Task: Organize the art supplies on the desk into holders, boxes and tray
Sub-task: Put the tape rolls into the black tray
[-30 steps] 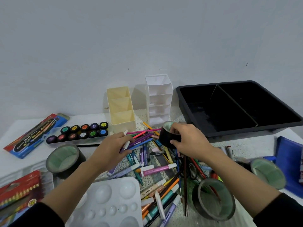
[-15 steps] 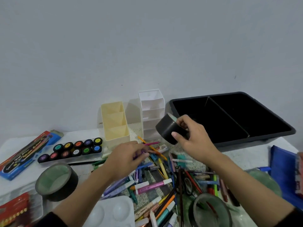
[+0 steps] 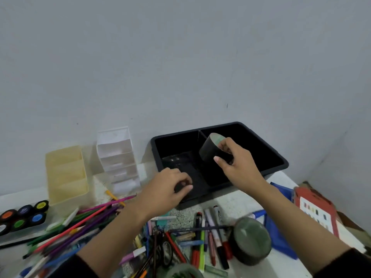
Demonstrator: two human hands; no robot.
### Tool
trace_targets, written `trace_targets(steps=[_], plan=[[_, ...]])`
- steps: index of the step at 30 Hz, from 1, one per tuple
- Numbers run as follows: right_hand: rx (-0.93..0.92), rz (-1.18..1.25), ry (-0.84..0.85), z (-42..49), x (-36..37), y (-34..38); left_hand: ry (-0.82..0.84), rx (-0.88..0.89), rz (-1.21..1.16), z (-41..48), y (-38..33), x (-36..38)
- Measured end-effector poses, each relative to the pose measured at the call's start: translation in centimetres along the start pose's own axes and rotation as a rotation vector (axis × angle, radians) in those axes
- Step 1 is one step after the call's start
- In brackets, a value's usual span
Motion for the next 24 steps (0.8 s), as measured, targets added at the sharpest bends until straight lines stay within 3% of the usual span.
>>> trace_targets(steps=[12,18,24], plan=[[-0.115,-0.130,0.062,1.4,1.4,-2.3,0.043,-0.141,-0.033,0.9,2.1,1.4],[-0.337,-0.203,0.180,4.7,4.3,-2.0,-0.140,-0.191,0.078,1.2,3.3,0.9],[-0.394,-0.110,0.059,7.4,3.1,-4.4,-0.154,-0.327,0.179,2.7,3.2,1.5]])
Point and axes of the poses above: each hand's wrist, its own z-axis towards the middle knuckle, its own x-axis out of the palm, y = z × x, the point moved 6 cm from there along z, towards the middle knuckle, and after that the axes turned 13 degrees about -z, right-handed, at the moved point
